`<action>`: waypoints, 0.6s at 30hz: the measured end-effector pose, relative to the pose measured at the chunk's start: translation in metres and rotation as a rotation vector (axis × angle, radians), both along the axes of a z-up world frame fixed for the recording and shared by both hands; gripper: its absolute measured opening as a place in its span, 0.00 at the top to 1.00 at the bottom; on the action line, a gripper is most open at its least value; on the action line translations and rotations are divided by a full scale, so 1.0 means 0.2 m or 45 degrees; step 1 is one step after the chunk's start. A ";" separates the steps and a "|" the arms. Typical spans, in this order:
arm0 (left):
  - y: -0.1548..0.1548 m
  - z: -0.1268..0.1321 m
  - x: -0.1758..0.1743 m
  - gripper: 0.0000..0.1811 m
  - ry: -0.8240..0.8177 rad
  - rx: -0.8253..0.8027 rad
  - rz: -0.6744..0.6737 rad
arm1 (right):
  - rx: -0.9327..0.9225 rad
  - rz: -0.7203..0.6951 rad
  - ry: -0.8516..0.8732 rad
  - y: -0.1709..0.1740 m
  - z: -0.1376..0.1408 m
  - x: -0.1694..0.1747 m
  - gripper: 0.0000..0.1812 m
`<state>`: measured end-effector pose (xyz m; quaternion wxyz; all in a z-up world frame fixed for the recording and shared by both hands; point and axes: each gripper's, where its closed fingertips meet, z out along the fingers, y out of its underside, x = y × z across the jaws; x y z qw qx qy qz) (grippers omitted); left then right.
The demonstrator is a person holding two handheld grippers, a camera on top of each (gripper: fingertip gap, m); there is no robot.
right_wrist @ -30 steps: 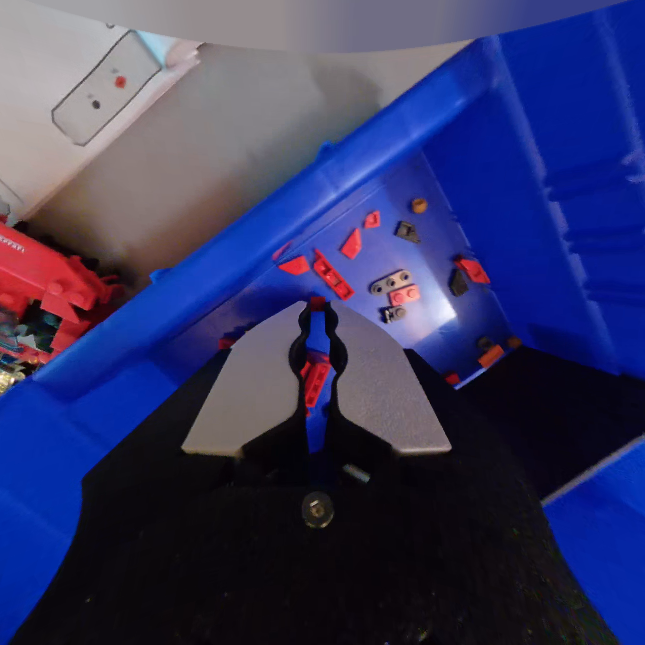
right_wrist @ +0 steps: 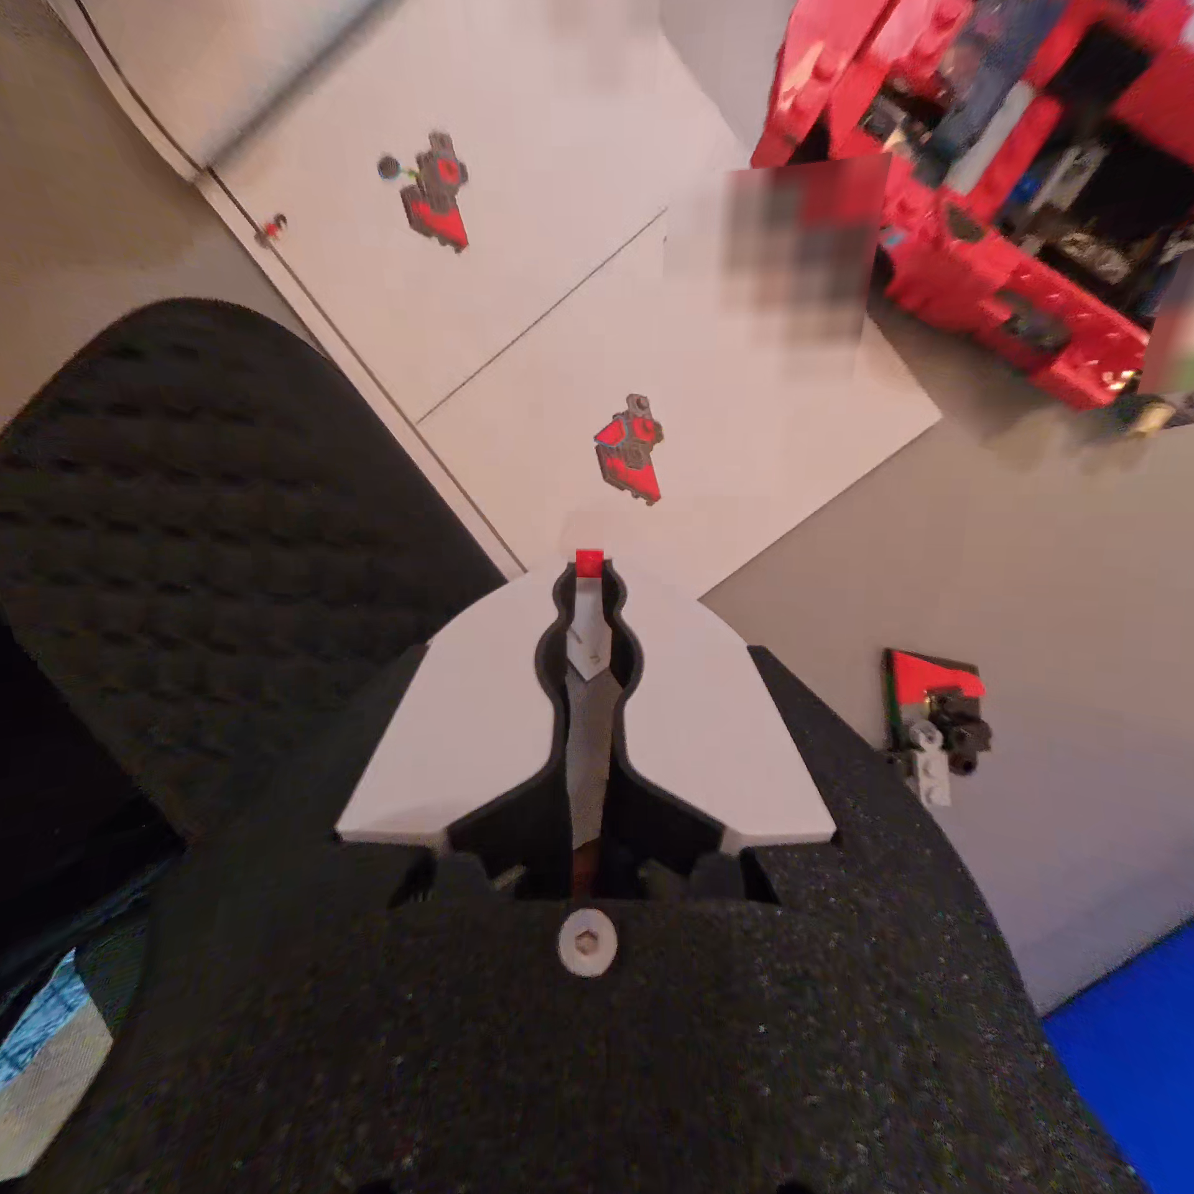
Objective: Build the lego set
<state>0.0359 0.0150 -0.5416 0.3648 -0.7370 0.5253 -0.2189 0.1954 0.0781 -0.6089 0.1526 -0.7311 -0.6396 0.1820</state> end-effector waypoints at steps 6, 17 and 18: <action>-0.04 -0.04 0.06 0.87 -0.004 -0.050 0.010 | -0.011 0.082 -0.082 -0.01 -0.02 0.00 0.90; -0.01 -0.11 0.05 0.89 -0.017 -0.044 0.025 | 0.277 0.090 -0.030 0.07 0.01 0.00 0.78; 0.00 -0.11 0.05 0.89 -0.018 -0.040 0.024 | 0.290 0.101 -0.025 0.06 0.00 -0.01 0.78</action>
